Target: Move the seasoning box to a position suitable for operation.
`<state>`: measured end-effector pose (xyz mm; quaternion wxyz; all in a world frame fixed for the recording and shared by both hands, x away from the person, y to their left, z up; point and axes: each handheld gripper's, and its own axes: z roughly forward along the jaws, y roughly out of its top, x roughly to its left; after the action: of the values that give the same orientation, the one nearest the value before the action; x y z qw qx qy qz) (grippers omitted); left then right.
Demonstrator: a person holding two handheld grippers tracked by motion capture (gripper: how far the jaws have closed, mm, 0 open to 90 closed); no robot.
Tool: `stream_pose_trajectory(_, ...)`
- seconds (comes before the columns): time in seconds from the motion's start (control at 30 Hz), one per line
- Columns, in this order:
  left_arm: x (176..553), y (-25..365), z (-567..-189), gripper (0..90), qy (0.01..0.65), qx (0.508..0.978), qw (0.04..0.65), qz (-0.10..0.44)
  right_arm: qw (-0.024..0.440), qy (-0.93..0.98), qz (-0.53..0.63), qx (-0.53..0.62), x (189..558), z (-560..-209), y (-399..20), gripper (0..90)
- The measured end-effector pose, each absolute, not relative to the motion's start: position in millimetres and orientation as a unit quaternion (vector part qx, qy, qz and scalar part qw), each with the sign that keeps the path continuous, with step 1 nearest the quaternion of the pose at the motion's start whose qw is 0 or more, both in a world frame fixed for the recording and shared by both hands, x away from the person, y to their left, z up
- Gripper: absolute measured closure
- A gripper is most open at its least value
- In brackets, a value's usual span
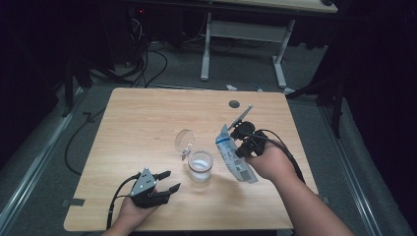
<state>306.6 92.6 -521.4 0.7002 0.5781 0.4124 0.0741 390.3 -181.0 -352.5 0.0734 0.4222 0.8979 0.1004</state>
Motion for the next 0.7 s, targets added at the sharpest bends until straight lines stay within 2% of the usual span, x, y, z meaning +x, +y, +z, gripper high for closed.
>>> stream_pose_trajectory(0.7,310.4,95.2,-522.7,41.5,0.427,0.572,0.697,0.069,0.075,0.879,0.099,0.460,417.5,-373.7,-213.1,89.9)
